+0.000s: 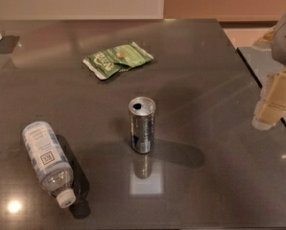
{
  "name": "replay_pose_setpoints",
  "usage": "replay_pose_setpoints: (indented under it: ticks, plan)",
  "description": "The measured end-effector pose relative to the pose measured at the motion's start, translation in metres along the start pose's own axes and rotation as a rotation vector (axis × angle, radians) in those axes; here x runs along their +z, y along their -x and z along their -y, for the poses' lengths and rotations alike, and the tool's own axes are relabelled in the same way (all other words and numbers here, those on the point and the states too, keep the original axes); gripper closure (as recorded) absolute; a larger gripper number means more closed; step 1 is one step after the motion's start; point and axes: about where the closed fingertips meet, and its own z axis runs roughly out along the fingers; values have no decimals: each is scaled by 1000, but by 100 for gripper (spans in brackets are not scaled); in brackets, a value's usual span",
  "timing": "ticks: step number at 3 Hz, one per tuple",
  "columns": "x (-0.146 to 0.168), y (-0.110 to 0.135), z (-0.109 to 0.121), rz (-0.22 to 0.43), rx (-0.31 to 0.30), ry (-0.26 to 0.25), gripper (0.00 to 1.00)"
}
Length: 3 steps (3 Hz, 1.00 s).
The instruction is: Move redbull can near green jalapeno chip bag
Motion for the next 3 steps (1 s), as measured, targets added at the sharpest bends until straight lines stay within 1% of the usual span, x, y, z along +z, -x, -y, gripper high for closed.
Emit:
replay_pose_setpoints:
  ticks: [1, 2, 3]
  plan:
    - [-1, 1, 0, 3, -1, -3, 0]
    - [5, 19, -5, 76, -18, 25, 0]
    - [17, 56, -15, 217, -53, 82, 0]
